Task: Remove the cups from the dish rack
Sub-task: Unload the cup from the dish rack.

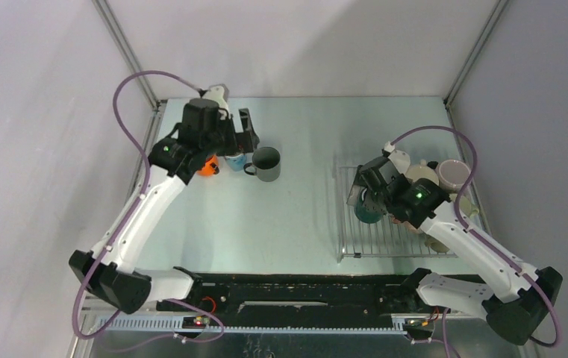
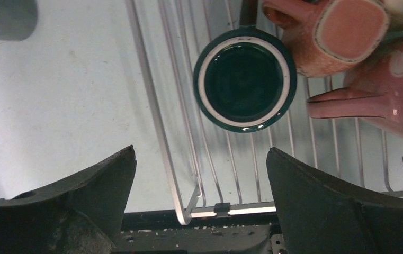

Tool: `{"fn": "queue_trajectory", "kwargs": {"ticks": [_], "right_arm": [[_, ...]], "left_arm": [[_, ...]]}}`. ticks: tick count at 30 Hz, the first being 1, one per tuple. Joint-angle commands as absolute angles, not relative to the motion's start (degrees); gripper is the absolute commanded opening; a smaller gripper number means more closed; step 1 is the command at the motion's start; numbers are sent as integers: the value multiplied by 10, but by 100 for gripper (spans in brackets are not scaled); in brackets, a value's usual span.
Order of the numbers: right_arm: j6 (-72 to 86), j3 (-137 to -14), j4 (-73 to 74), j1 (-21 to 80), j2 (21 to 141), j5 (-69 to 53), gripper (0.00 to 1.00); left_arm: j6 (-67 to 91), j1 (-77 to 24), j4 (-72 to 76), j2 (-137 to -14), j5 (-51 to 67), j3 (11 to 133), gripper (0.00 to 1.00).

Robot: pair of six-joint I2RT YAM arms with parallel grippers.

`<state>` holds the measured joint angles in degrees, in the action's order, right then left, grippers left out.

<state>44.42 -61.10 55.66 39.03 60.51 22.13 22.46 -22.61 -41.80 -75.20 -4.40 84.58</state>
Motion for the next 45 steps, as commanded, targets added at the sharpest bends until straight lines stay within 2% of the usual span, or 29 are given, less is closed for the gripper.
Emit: {"fn": "queue_trajectory", "kwargs": {"ticks": [1, 9, 22, 43, 45], "right_arm": [[479, -613, 585, 385, 625, 283, 100], [477, -600, 571, 355, 665, 292, 100], [453, -588, 492, 315, 730, 252, 100], [414, -577, 441, 280, 804, 232, 100], [409, -577, 435, 280, 807, 227, 96]], "left_arm": [[226, -284, -375, -692, -23, 783, 100], [226, -356, -353, -640, -14, 705, 100], [215, -359, -331, -608, 36, 643, 100], [217, -360, -302, -616, 103, 620, 100], [218, -360, -300, -617, 106, 618, 100]]}}
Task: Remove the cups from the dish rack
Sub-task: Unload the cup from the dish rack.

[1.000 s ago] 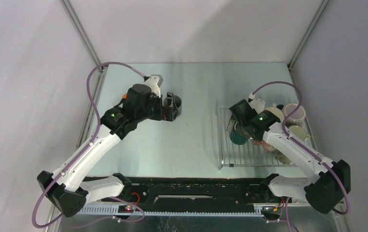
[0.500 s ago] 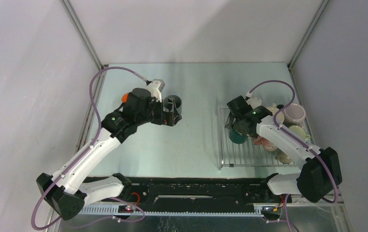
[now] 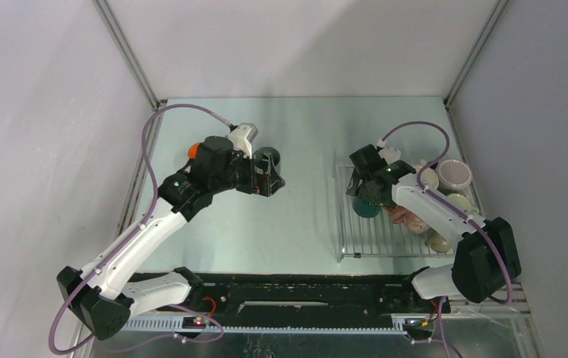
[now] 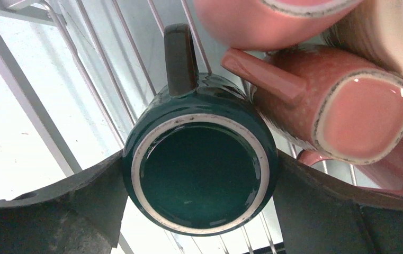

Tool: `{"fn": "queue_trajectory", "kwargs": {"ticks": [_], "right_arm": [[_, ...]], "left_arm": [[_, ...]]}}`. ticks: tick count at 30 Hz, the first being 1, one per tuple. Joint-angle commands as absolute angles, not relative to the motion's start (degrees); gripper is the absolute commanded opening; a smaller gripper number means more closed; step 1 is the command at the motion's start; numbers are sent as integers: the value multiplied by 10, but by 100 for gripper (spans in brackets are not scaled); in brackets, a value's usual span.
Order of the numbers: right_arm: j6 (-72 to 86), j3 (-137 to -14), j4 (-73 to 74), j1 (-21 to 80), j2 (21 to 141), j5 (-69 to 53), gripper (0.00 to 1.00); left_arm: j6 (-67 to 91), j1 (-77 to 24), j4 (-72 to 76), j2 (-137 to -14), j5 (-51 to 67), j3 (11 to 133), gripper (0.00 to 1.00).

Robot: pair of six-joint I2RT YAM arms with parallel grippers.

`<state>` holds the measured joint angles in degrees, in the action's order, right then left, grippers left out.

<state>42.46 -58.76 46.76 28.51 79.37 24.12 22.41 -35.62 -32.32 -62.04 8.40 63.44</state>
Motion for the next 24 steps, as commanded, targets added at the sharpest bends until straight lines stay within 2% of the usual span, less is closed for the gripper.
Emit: {"fn": "queue_trajectory", "kwargs": {"ticks": [1, 3, 7, 11, 17, 24], "right_arm": [[407, -577, 433, 280, 809, 225, 93], [404, -578, 432, 280, 809, 222, 85], [404, -578, 434, 279, 799, 214, 60], [405, -578, 440, 280, 781, 204, 43], [406, -588, 459, 280, 748, 189, 30], [405, -609, 494, 285, 711, 182, 22]], "left_arm": [[218, -361, -299, -619, 108, 618, 100], [221, -361, -298, -621, 116, 620, 100], [226, -361, -296, -623, 131, 624, 100], [236, -361, -291, -628, 147, 627, 100], [258, -361, -273, -629, 166, 623, 100], [272, -361, -251, -627, 175, 622, 100]]}}
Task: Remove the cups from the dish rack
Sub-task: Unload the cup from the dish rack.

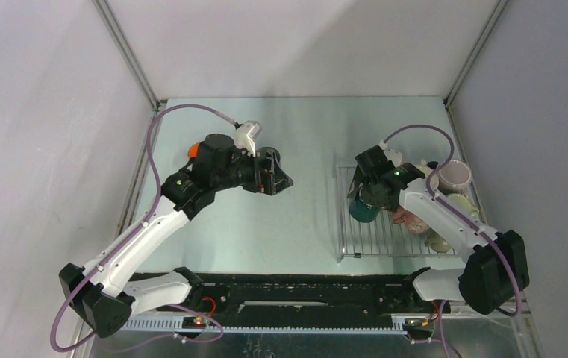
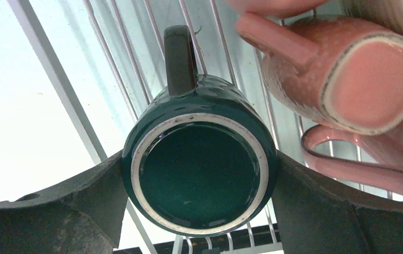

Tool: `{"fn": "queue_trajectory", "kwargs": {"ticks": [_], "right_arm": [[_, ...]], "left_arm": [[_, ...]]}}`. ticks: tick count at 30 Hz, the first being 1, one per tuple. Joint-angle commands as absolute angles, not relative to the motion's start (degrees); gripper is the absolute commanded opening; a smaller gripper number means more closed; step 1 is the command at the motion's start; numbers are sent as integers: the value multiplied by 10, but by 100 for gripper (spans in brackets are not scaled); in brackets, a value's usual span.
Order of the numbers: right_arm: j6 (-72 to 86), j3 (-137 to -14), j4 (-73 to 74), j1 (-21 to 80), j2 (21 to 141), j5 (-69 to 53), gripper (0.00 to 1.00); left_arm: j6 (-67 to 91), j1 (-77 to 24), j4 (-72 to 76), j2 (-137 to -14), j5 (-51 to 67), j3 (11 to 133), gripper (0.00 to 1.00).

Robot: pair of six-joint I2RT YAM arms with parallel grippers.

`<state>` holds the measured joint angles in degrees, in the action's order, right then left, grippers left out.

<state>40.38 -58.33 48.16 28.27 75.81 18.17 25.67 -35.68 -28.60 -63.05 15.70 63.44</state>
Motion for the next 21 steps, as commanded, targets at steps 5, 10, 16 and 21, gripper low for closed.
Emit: {"fn": "queue_trajectory", "kwargs": {"ticks": [5, 10, 16, 21], "right_arm": [[400, -621, 505, 285, 673, 169, 20], [387, -639, 513, 286, 651, 149, 19], [368, -669, 525, 286, 623, 119, 17], [348, -701, 528, 285, 607, 82, 16]], "left_arm": [[293, -361, -228, -628, 193, 617, 100], [317, -361, -196, -630, 208, 606, 100], [363, -361, -121, -638, 239, 579, 100], [416, -361, -22, -652, 274, 549, 100]]}}
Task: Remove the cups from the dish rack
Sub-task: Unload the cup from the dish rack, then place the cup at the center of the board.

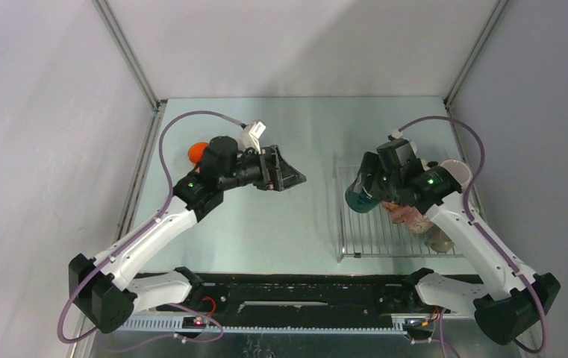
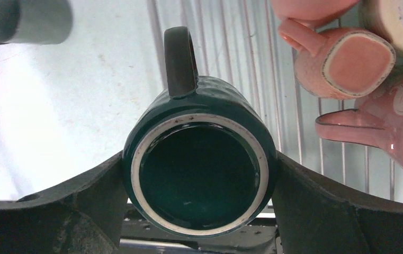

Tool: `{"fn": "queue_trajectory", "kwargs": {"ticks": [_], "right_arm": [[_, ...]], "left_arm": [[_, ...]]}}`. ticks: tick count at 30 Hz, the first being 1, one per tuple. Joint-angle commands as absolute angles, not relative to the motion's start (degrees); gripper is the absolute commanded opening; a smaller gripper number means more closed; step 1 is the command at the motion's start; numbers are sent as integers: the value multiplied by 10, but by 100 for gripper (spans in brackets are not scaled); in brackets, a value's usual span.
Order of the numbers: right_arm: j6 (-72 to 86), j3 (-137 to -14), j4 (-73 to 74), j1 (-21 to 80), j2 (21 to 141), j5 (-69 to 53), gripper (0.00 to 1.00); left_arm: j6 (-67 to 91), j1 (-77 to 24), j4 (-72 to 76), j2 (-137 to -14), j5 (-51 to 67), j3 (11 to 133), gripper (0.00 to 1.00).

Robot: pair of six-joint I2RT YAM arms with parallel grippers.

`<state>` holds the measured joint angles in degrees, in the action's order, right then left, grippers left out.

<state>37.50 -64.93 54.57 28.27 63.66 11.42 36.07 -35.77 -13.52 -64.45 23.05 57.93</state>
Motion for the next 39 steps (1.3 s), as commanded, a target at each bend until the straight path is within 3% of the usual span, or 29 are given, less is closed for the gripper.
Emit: {"fn": "queue_trajectory", "kwargs": {"ticks": [1, 14, 29, 39], "right_arm": [[345, -708, 528, 285, 607, 74, 16], [358, -746, 416, 274, 588, -107, 17], [423, -745, 294, 249, 609, -232, 16], [501, -707, 154, 246, 626, -318, 16]], "left_arm": [[428, -361, 6, -655, 280, 543, 100], [642, -360, 254, -693, 330, 480, 94], [734, -346, 300, -673, 345, 463, 78], [852, -346, 438, -674, 368, 458, 57]]}}
